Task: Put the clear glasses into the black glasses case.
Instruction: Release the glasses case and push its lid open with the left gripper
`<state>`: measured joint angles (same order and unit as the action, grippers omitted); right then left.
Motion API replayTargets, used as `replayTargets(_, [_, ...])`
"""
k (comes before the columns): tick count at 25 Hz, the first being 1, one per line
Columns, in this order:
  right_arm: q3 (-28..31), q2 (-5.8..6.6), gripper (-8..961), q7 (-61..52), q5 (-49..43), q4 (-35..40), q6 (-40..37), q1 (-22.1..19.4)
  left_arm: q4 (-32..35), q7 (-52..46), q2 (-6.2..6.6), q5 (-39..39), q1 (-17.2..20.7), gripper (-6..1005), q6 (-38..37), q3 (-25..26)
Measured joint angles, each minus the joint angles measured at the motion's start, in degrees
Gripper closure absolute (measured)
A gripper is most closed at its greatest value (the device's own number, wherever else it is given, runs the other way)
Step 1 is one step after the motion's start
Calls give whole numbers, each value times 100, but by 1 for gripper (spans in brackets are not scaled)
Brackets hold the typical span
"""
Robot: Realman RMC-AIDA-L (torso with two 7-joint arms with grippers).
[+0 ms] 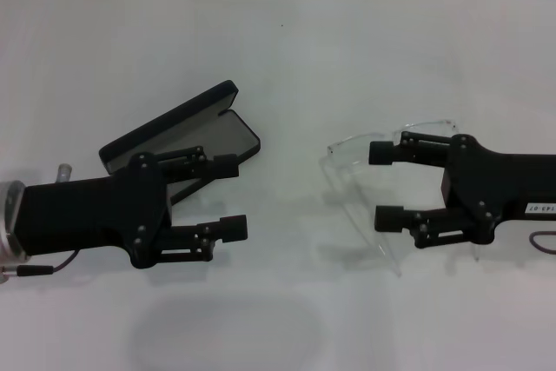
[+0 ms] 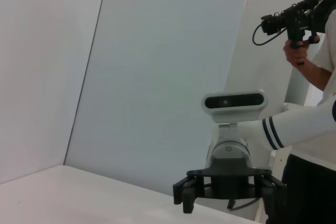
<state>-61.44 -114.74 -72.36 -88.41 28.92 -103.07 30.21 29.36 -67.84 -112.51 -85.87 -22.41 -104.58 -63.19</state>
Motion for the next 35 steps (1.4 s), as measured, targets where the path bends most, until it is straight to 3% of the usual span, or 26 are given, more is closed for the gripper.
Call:
replayTargets(15, [252, -13, 80, 5, 9, 9, 15, -102, 7, -18, -43, 29, 51, 217, 0, 8])
replayTargets(20, [559, 45, 80, 23, 2, 9, 204, -200, 138, -711, -60, 76, -27, 217, -11, 360])
replayTargets(25, [1237, 232, 80, 27, -16, 9, 455, -462, 1417, -2478, -155, 16, -71, 218, 73, 881])
replayTargets(28, [1865, 280, 80, 29, 2, -27, 469, -684, 2861, -3695, -294, -439, -18, 218, 651, 1029])
replayTargets(30, [2400, 253, 80, 35, 3, -53, 461, -842, 3554, -4314, -378, -984, -12, 219, 1073, 1033])
replayTargets(33, [3017, 171, 80, 91, 5, -57, 409, -1035, 4732, -5378, -612, -2508, -128, 219, 1601, 990])
replayTargets(35, [3185, 135, 80, 124, 12, -58, 392, -1101, 5196, -5900, -699, -3437, -248, 220, 1701, 827])
